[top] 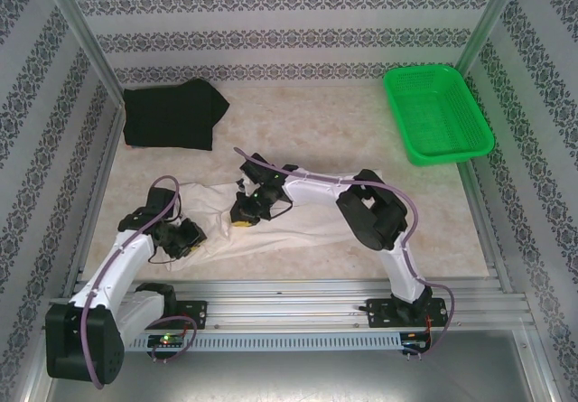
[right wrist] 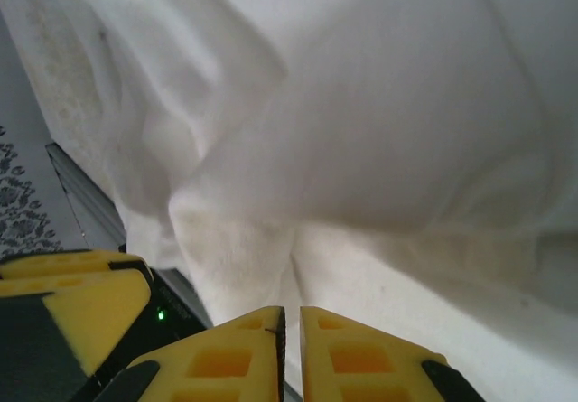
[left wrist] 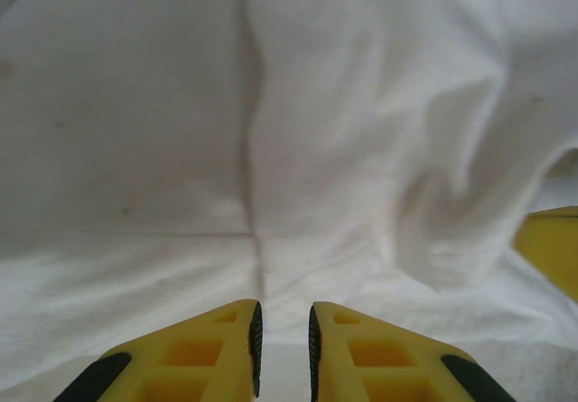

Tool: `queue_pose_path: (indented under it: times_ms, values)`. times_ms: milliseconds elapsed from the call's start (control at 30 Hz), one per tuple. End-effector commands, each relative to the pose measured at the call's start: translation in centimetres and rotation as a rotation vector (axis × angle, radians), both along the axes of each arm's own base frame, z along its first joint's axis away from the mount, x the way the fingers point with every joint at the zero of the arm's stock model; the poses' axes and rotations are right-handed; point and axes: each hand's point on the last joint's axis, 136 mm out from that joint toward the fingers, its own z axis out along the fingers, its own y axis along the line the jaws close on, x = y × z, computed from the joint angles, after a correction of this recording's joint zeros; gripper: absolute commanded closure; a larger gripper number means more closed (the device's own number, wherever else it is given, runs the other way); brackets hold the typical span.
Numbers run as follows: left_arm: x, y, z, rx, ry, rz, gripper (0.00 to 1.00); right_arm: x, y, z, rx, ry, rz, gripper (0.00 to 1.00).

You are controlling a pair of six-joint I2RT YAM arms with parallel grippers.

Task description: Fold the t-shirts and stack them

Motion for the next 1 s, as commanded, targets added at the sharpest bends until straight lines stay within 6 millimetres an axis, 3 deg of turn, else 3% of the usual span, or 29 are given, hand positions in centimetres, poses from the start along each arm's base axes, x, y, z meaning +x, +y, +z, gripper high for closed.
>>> queue_pose_path:
  times_ms: [0, 133, 267, 533, 967]
  values:
    - [1.8, 0.9, -0.4, 0.042, -0.038, 0.048, 0.78, 1.3, 0.0, -1.3, -0.057, -0.007, -0.042, 0.85]
    - [2.3, 0.1, -2.3, -0.006, -0.011, 0.036, 0.78, 2.4, -0.2, -2.4, -0.098, -0.016, -0.074, 0.85]
    - [2.1, -0.1, -4.1, -0.004, 0.044, 0.003, 0.78, 3.4, 0.2, -2.6, -0.108, -0.024, -0.105, 0.78]
    - [2.5, -0.5, -4.8, -0.014, 0.063, -0.049, 0.78, 4.2, 0.9, -2.5, -0.129, -0.033, -0.109, 0.68]
    - [2.5, -0.4, -5.9, -0.01, 0.089, -0.079, 0.8, 5.0, 0.2, -3.3, -0.207, -0.049, -0.133, 0.7]
